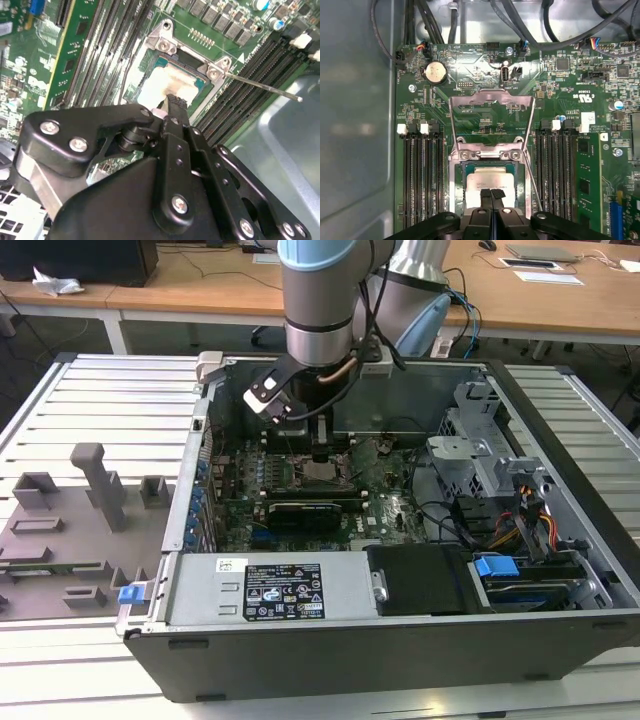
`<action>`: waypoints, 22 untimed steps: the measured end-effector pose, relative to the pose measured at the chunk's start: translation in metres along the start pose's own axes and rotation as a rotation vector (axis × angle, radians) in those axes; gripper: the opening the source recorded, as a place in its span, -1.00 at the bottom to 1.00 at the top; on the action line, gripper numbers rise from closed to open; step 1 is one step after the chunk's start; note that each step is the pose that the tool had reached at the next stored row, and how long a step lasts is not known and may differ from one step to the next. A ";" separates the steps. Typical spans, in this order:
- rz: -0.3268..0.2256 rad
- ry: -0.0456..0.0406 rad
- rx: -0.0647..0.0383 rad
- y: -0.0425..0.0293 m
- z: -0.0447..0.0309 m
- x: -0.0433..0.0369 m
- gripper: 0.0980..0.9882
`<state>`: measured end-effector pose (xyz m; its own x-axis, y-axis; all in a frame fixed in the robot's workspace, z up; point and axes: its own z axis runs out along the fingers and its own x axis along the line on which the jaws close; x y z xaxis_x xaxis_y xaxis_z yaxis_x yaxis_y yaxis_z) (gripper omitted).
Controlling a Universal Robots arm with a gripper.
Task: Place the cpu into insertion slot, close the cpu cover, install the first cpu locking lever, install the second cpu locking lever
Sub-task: 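Place the cpu into insertion slot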
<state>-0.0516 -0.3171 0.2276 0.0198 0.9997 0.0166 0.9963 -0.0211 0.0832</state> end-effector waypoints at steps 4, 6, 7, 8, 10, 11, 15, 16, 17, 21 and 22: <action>0.000 -0.0049 0.000 0.0010 -0.0125 0.0002 -0.98; -0.001 -0.0145 0.000 0.0019 -0.0227 0.0004 -0.98; -0.001 -0.0182 0.000 0.0021 -0.0251 0.0004 -0.98; -0.002 -0.0255 -0.001 0.0024 -0.0290 0.0005 -0.98; -0.003 -0.0313 0.000 0.0028 -0.0324 0.0005 -0.98; -0.002 -0.0319 0.000 0.0033 -0.0327 0.0006 -0.98; -0.002 -0.0322 0.006 0.0107 -0.0322 0.0006 -0.98; -0.002 -0.0322 0.006 0.0107 -0.0322 0.0006 -0.98; -0.002 -0.0322 0.006 0.0109 -0.0322 0.0007 -0.98; -0.002 -0.0322 0.006 0.0111 -0.0322 0.0007 -0.98; -0.002 -0.0322 0.006 0.0112 -0.0322 0.0007 -0.98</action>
<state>-0.0432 -0.3172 0.2606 0.0203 0.9997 -0.0157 0.9968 -0.0190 0.0772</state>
